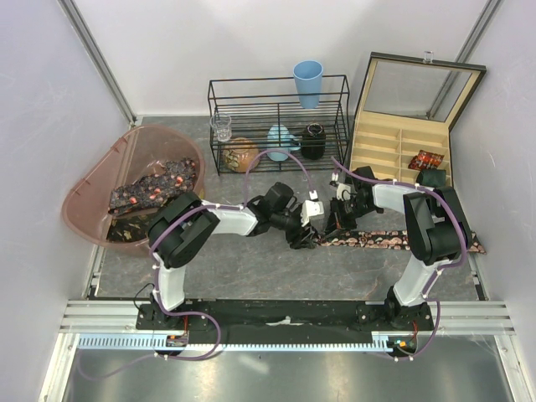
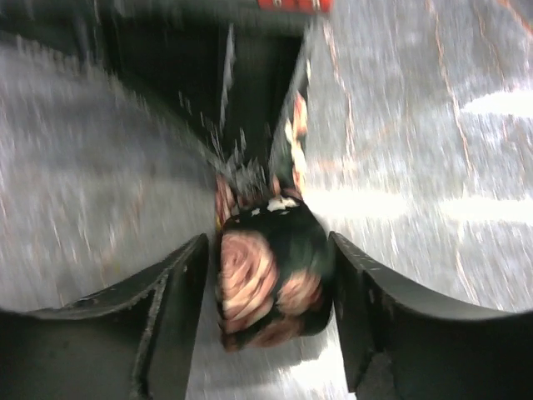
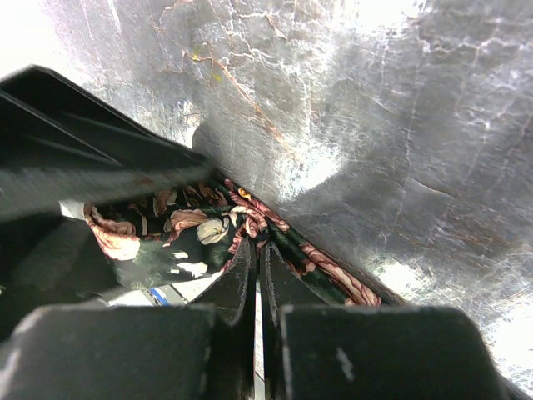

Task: Roll the ties
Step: Roll the tie at the center of the board.

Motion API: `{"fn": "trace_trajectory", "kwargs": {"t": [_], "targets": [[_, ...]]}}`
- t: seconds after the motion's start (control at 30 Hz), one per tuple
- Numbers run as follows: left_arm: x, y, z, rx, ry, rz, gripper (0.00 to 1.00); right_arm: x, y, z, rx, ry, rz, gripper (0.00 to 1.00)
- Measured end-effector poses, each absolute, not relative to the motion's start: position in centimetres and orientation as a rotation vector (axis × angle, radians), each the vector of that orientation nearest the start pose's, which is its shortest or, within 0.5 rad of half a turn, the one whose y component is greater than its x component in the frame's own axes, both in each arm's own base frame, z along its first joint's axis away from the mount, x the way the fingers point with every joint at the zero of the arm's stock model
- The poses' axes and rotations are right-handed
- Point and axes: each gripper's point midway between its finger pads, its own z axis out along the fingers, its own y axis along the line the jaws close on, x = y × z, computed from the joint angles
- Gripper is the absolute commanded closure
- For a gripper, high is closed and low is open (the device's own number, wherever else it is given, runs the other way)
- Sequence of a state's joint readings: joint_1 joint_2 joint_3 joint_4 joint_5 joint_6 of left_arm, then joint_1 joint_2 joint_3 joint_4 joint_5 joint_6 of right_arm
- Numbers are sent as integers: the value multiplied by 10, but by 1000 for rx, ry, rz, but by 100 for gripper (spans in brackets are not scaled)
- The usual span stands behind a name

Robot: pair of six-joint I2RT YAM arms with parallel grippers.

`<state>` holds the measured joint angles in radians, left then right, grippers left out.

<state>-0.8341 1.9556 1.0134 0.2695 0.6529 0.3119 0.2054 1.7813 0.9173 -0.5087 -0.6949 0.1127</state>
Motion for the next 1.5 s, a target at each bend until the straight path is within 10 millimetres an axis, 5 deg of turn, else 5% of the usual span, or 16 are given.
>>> {"fn": "trace_trajectory", "kwargs": {"t": [0.27,0.53,0.97,1.2,1.5], "targets": [[237,-387,38,1496,1704,-995,31,251,170,14,-236,2864,1066,100],[239,-388,39,1482,1698,-995,60,251,170,14,-235,2864,1064,100],[234,-377,45,1458,1651,-976,24,251,170,14,-236,2864,1063,100],[233,-382,48,1465,1624,-1005,19,251,170,14,-236,2864,1063,100],[245,-390,28,1470,1666,-968,24,251,170,13,-229,2866,1065,100]]}}
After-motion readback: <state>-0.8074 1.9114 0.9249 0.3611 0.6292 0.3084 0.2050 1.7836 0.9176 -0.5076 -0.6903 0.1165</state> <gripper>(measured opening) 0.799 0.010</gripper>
